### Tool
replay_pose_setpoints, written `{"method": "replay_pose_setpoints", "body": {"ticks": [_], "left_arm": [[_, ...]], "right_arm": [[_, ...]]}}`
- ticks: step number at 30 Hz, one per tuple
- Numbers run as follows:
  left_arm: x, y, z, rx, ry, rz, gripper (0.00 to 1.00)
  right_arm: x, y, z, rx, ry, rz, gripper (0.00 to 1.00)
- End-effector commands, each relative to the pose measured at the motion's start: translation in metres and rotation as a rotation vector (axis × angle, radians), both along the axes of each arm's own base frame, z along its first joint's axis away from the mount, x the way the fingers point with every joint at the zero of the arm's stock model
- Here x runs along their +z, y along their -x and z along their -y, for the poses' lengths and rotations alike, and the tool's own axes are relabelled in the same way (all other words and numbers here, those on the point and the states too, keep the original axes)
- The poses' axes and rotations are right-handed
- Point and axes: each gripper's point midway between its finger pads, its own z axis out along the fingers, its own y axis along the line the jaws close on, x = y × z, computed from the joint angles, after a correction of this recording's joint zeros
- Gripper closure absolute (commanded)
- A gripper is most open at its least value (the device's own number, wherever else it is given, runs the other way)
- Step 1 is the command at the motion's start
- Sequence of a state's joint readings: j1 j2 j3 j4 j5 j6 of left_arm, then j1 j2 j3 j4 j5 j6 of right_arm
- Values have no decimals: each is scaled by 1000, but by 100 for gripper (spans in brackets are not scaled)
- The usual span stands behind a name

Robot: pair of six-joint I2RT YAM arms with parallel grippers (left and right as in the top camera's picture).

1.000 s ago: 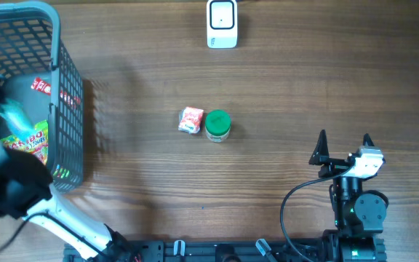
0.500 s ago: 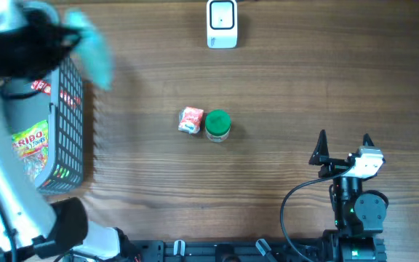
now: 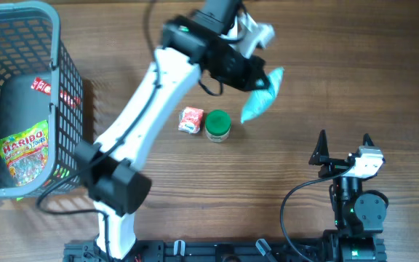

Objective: Scan the item barcode
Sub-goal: 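Carry the teal bar out and lay it right of the green jar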

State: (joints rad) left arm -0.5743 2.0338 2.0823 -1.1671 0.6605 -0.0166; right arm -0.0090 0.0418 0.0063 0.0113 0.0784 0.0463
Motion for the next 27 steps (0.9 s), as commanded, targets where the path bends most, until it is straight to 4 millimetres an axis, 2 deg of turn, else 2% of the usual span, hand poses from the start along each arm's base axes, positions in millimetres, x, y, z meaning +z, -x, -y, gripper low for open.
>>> {"method": "replay_pose_setpoints", "body": {"ticks": [1, 3, 7, 12, 17, 19, 20, 21, 22, 23, 24, 27], "left_arm": [[-60, 6, 20, -75, -36, -70, 96], [-87, 5, 24, -75, -63, -122, 96], [-111, 2, 26, -75, -83, -155, 96], [-146, -19, 11, 116, -289, -128, 96], [-161, -40, -12, 364, -542, 21, 96], [-161, -41, -10, 391, -585, 82, 96], [-161, -38, -5, 382, -585, 98, 93], [-161, -34, 1, 369, -580, 104, 73], [-160, -30, 5, 360, -579, 107, 50], [-160, -28, 9, 351, -576, 113, 47], [-159, -27, 12, 348, -570, 120, 24], [-145, -36, 8, 402, -565, 153, 12]], "right_arm": [[1, 0, -3, 16, 13, 5, 0], [1, 0, -3, 16, 13, 5, 0], [1, 0, -3, 16, 13, 5, 0], [1, 0, -3, 15, 13, 5, 0], [1, 0, -3, 16, 13, 5, 0], [1, 0, -3, 16, 14, 5, 0], [1, 0, -3, 16, 13, 5, 0], [1, 0, -3, 16, 13, 5, 0], [1, 0, -3, 15, 13, 5, 0], [1, 0, -3, 16, 13, 5, 0], [1, 0, -3, 16, 13, 5, 0], [1, 0, -3, 16, 13, 5, 0]]}}
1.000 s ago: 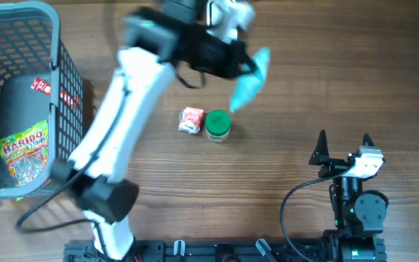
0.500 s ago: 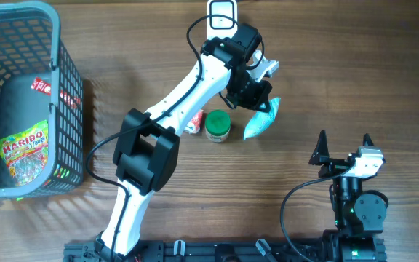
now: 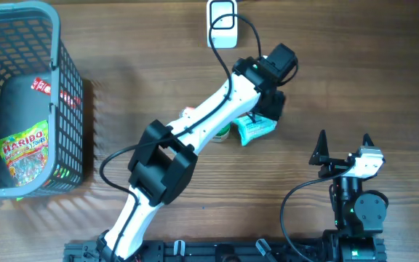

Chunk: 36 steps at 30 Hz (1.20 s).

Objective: Scan the item barcode
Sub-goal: 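Carry the teal bar out and lay it right of the green jar, then reach into the basket and grasp the Haribo gummy bag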

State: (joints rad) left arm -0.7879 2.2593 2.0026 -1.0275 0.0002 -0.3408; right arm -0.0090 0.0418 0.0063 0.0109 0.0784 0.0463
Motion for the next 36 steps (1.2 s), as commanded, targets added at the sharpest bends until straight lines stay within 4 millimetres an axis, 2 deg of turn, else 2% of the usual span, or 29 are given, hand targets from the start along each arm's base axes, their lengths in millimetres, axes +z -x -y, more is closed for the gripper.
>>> {"method": "replay_pose_setpoints", "body": {"ticks": [1, 5, 6, 9, 11, 12, 14, 16, 17, 19, 21, 24, 29, 31, 34, 36], "left_arm": [[18, -20, -12, 90, -13, 80, 9], [85, -46, -27, 156, 89, 190, 0], [119, -55, -35, 180, 136, 244, 0], [195, -63, -62, 234, 232, 360, 0], [255, -63, -105, 318, 260, 487, 0], [285, -59, -137, 387, 254, 561, 0], [319, -52, -187, 500, 234, 647, 0], [347, -38, -273, 774, 181, 730, 0], [350, -32, -304, 878, 162, 736, 0], [340, -17, -368, 1087, 109, 693, 0], [318, 3, -428, 1336, 50, 608, 0], [272, 34, -491, 1646, 21, 412, 0], [209, 67, -546, 1909, 28, 163, 0], [177, 85, -564, 1994, 0, 70, 0], [135, 97, -579, 2045, -15, -13, 0], [100, 105, -585, 2070, -35, -57, 0]], "right_arm": [[1, 0, -3, 16, 13, 5, 0], [1, 0, -3, 16, 13, 5, 0], [1, 0, -3, 16, 13, 5, 0], [1, 0, -3, 16, 14, 5, 0], [1, 0, -3, 16, 13, 5, 0], [1, 0, -3, 16, 13, 5, 0], [1, 0, -3, 15, 13, 5, 0], [1, 0, -3, 16, 13, 5, 0], [1, 0, -3, 15, 13, 5, 0], [1, 0, -3, 15, 13, 5, 0], [1, 0, -3, 16, 13, 5, 0], [1, 0, -3, 16, 14, 5, 0], [1, 0, -3, 16, 13, 5, 0], [1, 0, -3, 16, 13, 5, 0], [1, 0, -3, 16, 14, 5, 0], [1, 0, -3, 16, 13, 5, 0]]}}
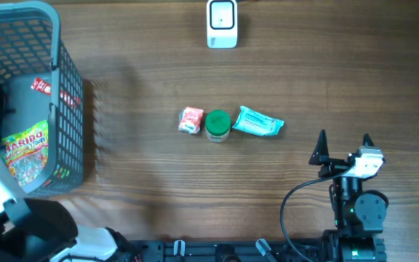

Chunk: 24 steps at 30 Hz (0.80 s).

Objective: Scan the item barcode
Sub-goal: 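Reach into the basket and grasp the Haribo gummy bag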

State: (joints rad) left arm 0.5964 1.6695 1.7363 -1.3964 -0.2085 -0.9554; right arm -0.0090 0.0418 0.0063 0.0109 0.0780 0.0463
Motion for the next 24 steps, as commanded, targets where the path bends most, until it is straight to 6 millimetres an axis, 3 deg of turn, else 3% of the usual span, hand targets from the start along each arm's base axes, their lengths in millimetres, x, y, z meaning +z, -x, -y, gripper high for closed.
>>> {"method": "replay_pose_setpoints", "body": {"ticks": [1, 7, 11, 18, 20, 23, 24], "left_arm": [[-55, 10, -1, 38, 66, -41, 0], [-139, 20, 5, 49, 81, -62, 0], [-164, 40, 5, 116, 100, -80, 0], [-185, 58, -12, 197, 103, -74, 2], [-197, 59, -11, 194, 123, -97, 28], [-218, 58, -9, 193, 157, -128, 93], [-222, 57, -10, 193, 158, -129, 96]], "right_arm": [[1, 0, -3, 15, 14, 5, 0], [1, 0, -3, 15, 13, 5, 0], [1, 0, -3, 15, 13, 5, 0], [1, 0, -3, 15, 13, 5, 0], [1, 0, -3, 15, 14, 5, 0], [1, 0, -3, 15, 13, 5, 0], [1, 0, -3, 15, 13, 5, 0]]}}
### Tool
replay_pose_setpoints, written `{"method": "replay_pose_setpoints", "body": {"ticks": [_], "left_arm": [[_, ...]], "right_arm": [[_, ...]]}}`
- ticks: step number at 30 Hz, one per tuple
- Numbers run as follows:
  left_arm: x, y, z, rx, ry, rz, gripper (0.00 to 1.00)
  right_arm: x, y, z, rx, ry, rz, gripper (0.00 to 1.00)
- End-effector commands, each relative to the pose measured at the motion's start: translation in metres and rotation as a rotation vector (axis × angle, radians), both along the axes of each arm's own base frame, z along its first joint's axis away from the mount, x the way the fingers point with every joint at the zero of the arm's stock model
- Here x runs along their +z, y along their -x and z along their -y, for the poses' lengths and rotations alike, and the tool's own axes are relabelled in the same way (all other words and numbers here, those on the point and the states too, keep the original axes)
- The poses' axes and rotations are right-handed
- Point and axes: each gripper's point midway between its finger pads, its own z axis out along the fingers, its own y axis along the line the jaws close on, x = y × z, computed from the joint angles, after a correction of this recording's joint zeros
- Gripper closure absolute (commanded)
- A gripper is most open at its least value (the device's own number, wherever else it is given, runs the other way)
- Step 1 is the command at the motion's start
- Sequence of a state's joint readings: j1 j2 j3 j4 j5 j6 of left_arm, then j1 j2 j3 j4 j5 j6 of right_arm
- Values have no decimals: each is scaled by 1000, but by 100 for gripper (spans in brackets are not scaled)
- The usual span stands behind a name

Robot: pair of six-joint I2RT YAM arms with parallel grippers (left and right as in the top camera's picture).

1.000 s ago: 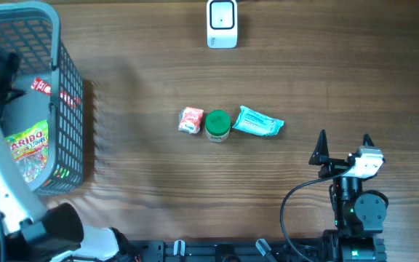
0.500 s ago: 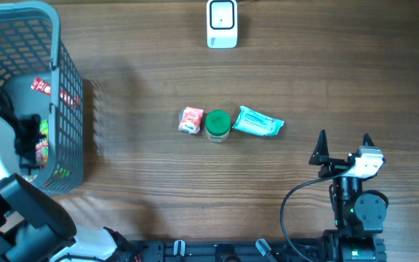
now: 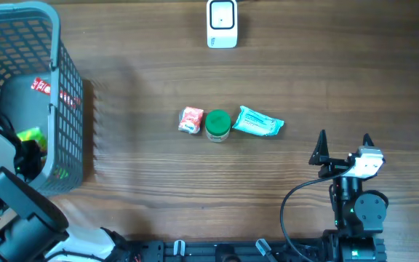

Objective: Scan the item barcode
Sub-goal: 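Reach into the basket and grasp the Haribo gummy bag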

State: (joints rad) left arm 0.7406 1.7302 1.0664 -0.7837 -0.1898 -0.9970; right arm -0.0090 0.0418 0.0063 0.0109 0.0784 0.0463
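The white barcode scanner (image 3: 222, 23) stands at the far edge of the table. In the grey basket (image 3: 68, 109) on the left, my left arm reaches down over the Haribo bag, of which only a green-yellow corner (image 3: 30, 135) shows. My left gripper (image 3: 26, 154) is down there, its fingers hidden by the wrist. A dark item with a red label (image 3: 46, 87) lies further back in the basket. My right gripper (image 3: 342, 144) rests open at the near right with nothing between its fingers.
A red-white packet (image 3: 190, 120), a green-lidded jar (image 3: 217, 124) and a teal packet (image 3: 259, 122) lie in a row mid-table. The basket's tall mesh wall rises along its right side.
My left arm has come in over the basket and now covers most of the Haribo bag, which lay in full view before. The table items and the right arm have not moved.
My left gripper first held the teal packet up close to the scanner. Then it had the packet low beside the green-lidded jar. After that the packet lay on the table and the arm was at the basket's left side. Now it reaches into the basket.
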Motion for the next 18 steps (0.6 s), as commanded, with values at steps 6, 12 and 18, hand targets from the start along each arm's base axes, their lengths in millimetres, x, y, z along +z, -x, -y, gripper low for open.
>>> {"method": "replay_pose_setpoints", "body": {"ticks": [6, 12, 18], "left_arm": [[17, -37, -21, -3, -35, 144, 96], [153, -91, -16, -100, -106, 545, 96], [292, -89, 35, -271, -232, 930, 96]], "right_arm": [[1, 0, -3, 16, 14, 5, 0], [1, 0, -3, 16, 13, 5, 0], [1, 0, -3, 16, 13, 5, 0]]}}
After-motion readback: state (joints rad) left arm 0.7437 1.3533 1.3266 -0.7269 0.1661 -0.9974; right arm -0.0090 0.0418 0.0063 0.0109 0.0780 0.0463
